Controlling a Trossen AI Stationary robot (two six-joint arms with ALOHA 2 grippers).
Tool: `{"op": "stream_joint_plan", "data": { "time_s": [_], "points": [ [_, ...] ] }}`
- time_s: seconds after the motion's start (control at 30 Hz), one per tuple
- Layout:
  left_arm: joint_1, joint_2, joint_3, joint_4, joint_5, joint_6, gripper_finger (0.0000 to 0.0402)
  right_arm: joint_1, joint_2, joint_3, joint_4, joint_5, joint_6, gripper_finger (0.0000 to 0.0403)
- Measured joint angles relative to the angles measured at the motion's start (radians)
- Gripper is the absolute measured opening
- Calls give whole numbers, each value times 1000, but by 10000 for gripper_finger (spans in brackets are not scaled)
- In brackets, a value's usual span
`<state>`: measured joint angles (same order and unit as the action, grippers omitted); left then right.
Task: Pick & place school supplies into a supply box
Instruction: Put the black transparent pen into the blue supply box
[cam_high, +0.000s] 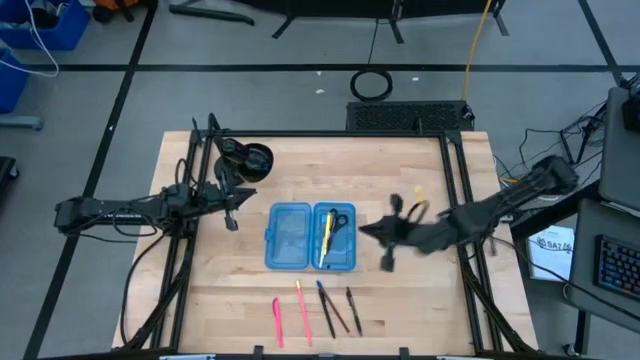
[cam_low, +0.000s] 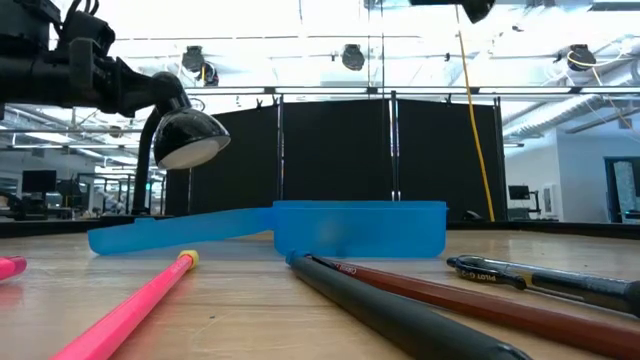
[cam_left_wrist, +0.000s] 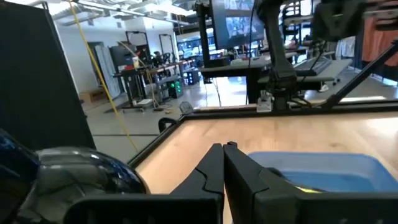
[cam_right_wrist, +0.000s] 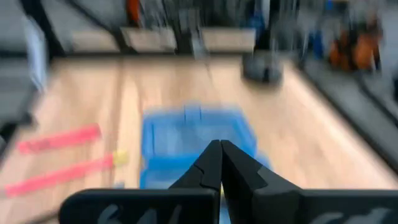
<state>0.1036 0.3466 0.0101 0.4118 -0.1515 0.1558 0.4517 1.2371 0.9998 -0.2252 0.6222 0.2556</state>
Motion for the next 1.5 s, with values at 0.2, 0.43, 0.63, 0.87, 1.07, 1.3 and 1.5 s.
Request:
{"op": "stream_joint_plan", "data": {
  "time_s": [0.2, 0.43, 0.63, 0.87, 1.07, 1.3, 1.5],
  "points": [
    [0, 0, 0, -47, 0, 4, 3, 29, 374, 516, -634, -26, 398, 0],
    [0, 0, 0, -52, 1, -8, 25, 58, 655, 814, -858, -261, 781, 0],
    [0, 0, 0, -135, 1, 3, 30, 127, 798, 828, -823, -414, 1124, 0],
    [0, 0, 0, -147, 3, -2, 30, 228, 889, 828, -823, -322, 1485, 0],
    [0, 0, 0, -147, 3, -19, 31, 251, 907, 816, -769, -284, 1562, 20],
    [0, 0, 0, -147, 3, -37, 31, 232, 908, 748, -635, -283, 1541, 118],
    [0, 0, 0, -150, 4, -59, 31, 216, 909, 717, -627, -287, 1486, 172]
  ]
}}
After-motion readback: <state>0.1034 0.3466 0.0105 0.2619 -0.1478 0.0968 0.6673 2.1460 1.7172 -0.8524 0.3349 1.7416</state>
